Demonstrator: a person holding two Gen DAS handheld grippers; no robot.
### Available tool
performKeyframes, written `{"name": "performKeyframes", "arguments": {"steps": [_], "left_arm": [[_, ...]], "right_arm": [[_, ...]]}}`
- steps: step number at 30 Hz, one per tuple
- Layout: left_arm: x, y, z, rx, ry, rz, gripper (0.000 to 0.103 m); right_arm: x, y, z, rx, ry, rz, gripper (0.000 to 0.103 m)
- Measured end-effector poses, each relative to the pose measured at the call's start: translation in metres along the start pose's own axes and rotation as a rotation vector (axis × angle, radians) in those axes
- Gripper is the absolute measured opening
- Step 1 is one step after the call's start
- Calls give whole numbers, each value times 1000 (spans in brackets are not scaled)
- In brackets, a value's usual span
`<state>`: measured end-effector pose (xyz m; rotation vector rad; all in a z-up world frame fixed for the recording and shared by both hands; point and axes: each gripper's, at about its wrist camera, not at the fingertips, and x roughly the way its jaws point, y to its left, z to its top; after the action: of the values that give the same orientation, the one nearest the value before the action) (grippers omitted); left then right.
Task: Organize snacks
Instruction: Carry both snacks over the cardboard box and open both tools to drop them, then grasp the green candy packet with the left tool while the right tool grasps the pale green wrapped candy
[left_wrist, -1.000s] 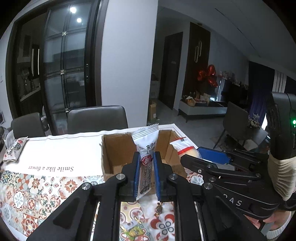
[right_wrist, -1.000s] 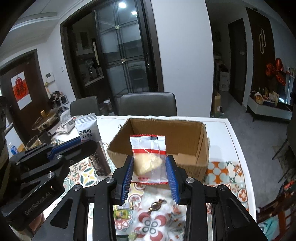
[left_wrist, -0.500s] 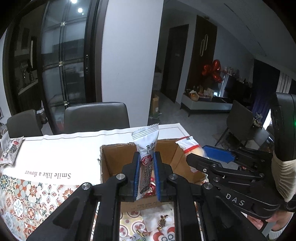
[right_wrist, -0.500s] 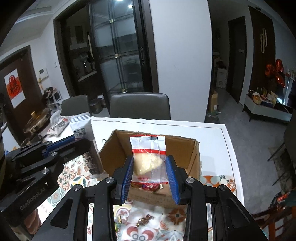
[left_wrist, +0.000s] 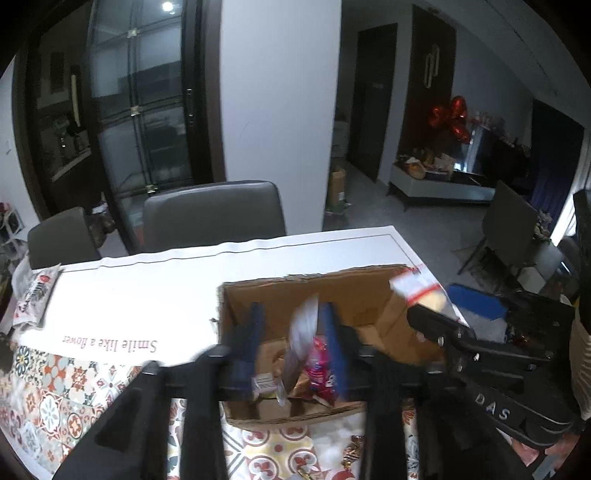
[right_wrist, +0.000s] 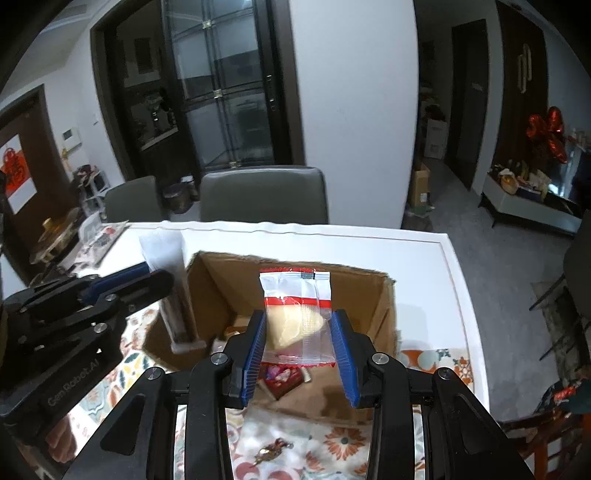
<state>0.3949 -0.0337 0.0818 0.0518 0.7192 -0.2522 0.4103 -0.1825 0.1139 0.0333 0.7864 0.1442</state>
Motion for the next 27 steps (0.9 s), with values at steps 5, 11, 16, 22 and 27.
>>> {"name": "performKeyframes", "arguments": {"steps": [5, 11, 16, 22, 27], "left_arm": [[-21, 1, -16, 1, -35, 19, 45], [-49, 3, -35, -14, -64, 17, 46], [-73, 10, -57, -15, -86, -1, 48], [-95, 18, -88, -8, -98, -6, 48], [-104, 26, -110, -4, -91, -14, 48]], "right_arm": [[-12, 1, -12, 0, -20, -11, 61], [-34, 12, -33, 11, -52, 46, 61], [-52, 23, -55, 27, -75, 70, 61], [-67, 38, -80, 18, -81, 80, 61], [-71, 54, -99, 1, -50, 92, 61]]}}
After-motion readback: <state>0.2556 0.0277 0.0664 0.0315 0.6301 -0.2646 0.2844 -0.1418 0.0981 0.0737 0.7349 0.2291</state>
